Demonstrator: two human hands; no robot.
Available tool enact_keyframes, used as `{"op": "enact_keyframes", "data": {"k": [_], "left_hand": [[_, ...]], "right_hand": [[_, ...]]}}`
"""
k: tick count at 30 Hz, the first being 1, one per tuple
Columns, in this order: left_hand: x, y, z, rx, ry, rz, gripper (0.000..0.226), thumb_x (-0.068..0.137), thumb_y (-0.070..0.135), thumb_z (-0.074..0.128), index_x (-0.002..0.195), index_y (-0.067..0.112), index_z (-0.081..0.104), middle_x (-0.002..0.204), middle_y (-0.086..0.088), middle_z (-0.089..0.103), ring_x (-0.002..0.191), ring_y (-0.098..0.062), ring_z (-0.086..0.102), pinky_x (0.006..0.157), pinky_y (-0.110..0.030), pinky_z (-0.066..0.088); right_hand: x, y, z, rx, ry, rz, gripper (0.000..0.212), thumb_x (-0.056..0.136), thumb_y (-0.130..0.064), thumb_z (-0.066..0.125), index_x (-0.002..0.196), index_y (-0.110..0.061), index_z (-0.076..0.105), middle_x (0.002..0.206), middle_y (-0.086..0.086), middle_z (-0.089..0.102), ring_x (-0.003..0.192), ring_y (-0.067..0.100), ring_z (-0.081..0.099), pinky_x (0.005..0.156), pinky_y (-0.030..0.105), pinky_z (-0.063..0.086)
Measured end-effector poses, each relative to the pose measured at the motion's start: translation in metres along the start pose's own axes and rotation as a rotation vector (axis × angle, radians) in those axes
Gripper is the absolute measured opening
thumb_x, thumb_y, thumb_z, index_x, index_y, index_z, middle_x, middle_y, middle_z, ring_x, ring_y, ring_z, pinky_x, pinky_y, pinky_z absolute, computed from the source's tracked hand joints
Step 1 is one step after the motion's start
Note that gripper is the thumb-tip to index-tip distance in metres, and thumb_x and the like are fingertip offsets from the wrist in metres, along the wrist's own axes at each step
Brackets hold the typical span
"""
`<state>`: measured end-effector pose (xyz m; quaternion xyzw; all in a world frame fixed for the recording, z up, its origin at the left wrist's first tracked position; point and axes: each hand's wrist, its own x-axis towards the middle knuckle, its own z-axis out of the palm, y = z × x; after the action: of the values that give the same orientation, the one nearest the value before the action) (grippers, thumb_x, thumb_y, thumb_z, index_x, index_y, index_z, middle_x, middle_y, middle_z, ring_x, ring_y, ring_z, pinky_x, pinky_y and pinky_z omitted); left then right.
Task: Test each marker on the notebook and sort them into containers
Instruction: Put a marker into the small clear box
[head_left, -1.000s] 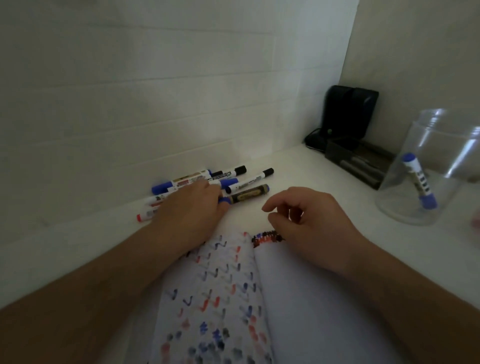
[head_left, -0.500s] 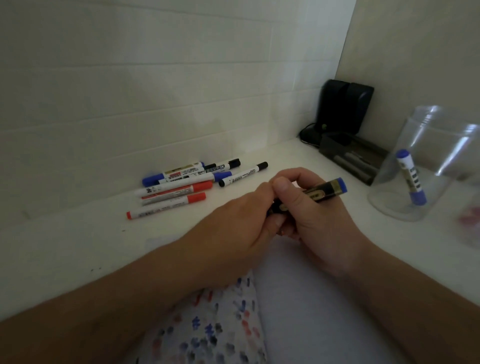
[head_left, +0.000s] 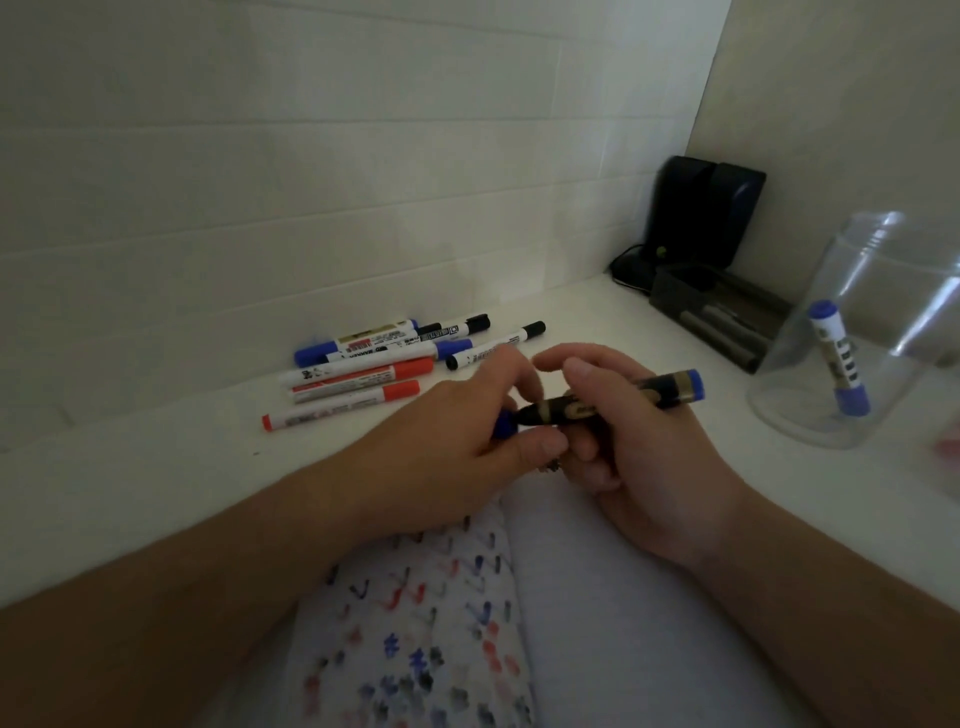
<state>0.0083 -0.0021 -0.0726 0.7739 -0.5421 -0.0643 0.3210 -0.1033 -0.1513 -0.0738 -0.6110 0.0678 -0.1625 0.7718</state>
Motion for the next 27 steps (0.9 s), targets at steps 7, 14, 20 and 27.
{"op": "enact_keyframes", "data": {"k": [7,14,20,27], "left_hand": [[-0.009,-0.024,-0.012,0.162,-0.126,-0.138,0.023,0.094,0.035,0.057,0.103,0.054,0.065,0.067,0.009,0.06,0.057,-0.008,0.053,0.06,-0.035,0.05],[-0.001,-0.024,-0.007,0.176,-0.108,-0.159,0.029,0.093,0.034,0.052,0.099,0.056,0.071,0.081,0.023,0.071,0.059,-0.007,0.059,0.065,-0.038,0.057],[0.002,-0.027,-0.005,0.101,-0.119,-0.183,0.028,0.082,0.043,0.051,0.096,0.056,0.071,0.089,0.022,0.073,0.072,-0.003,0.066,0.072,-0.039,0.059],[0.003,-0.026,-0.006,0.078,-0.133,-0.192,0.024,0.085,0.041,0.055,0.094,0.053,0.074,0.09,0.024,0.072,0.073,-0.001,0.065,0.075,-0.039,0.059]], "right_hand": [[0.001,-0.01,-0.017,-0.155,-0.057,0.013,0.005,0.078,-0.011,0.061,0.076,-0.012,0.066,0.061,0.01,0.051,0.049,0.016,0.045,0.044,0.022,0.037],[-0.004,-0.006,-0.003,-0.643,-0.007,-0.032,0.02,0.081,-0.007,0.072,0.064,-0.017,0.066,0.058,0.002,0.063,0.053,0.011,0.054,0.051,0.021,0.044],[-0.002,0.004,-0.002,-0.658,0.087,0.006,0.013,0.078,-0.007,0.074,0.071,-0.007,0.064,0.063,0.016,0.064,0.054,0.018,0.056,0.053,0.032,0.048],[-0.001,0.004,-0.002,-0.632,0.096,0.035,0.017,0.081,-0.004,0.074,0.068,-0.004,0.063,0.06,0.015,0.066,0.049,0.018,0.058,0.051,0.03,0.049]]}}
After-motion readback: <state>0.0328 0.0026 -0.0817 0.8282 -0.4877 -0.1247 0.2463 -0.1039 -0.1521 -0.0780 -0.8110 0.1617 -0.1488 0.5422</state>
